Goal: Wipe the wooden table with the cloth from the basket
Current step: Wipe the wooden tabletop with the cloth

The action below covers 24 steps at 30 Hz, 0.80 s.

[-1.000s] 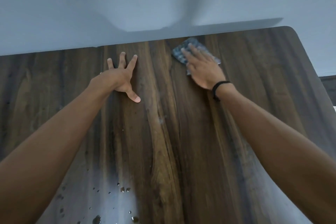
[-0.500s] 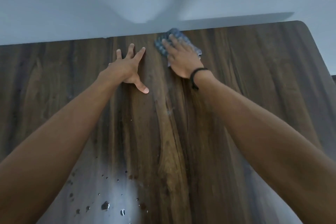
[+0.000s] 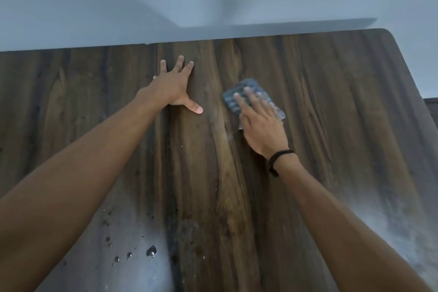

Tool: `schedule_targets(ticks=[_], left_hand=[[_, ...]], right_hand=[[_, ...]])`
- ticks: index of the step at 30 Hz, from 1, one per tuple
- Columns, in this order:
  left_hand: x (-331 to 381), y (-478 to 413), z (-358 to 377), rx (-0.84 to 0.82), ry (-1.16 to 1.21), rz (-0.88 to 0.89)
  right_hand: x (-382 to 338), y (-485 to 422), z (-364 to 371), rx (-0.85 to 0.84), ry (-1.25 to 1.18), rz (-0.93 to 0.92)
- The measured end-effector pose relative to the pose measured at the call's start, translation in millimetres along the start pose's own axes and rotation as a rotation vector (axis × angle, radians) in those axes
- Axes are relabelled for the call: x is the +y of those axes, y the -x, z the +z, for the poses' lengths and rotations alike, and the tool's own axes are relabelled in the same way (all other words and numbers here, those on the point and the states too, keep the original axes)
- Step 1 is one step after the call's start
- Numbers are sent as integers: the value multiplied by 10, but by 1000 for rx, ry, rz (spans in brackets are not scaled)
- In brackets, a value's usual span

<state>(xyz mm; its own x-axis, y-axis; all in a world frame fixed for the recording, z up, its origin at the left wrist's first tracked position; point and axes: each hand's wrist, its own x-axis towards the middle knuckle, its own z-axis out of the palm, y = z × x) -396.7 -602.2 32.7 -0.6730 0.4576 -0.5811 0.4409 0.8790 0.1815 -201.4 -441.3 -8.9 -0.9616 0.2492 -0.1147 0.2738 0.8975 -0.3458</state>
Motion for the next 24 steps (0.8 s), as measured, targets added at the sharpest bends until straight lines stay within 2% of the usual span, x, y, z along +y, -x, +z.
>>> schedule_targets(ticks=[2,5,8,11,12,14,15,18,19,21,22,23,24], left_hand=[[-80,110,65,5,9,2],[-167,296,134,-86,-11,-50],[-203,377,218,-141,-40,-52],[-198,416,223,-115,-36,-54],[-199,433,225,-110,-32,-51],[-204,446,233,-107,-25,-40],[-200,452,235,-106,-20,-36],[-205,463,238,-106,-23,-39],[-207,465,235,-111,-25,-43],[-189,457,213,-121,-35,-48],[-162,450,210,-129,-40,-46],[-139,439,213,-134,-43,-46],[-139,437,218,-136,-46,-48]], right_hand=[[-12,144,16,24,-12,40],[17,299,47,-49,44,-189],[24,396,57,32,-28,16],[3,473,98,-46,26,-158],[33,425,90,-37,29,-145],[66,263,12,35,-13,44],[63,162,-13,34,-14,56],[60,-225,-101,-88,73,-277],[106,-455,-150,-76,88,-277],[139,-907,-276,-11,24,1],[97,-1056,-275,12,7,84],[11,-1156,-247,-11,17,49],[-46,-1232,-188,-57,62,-72]])
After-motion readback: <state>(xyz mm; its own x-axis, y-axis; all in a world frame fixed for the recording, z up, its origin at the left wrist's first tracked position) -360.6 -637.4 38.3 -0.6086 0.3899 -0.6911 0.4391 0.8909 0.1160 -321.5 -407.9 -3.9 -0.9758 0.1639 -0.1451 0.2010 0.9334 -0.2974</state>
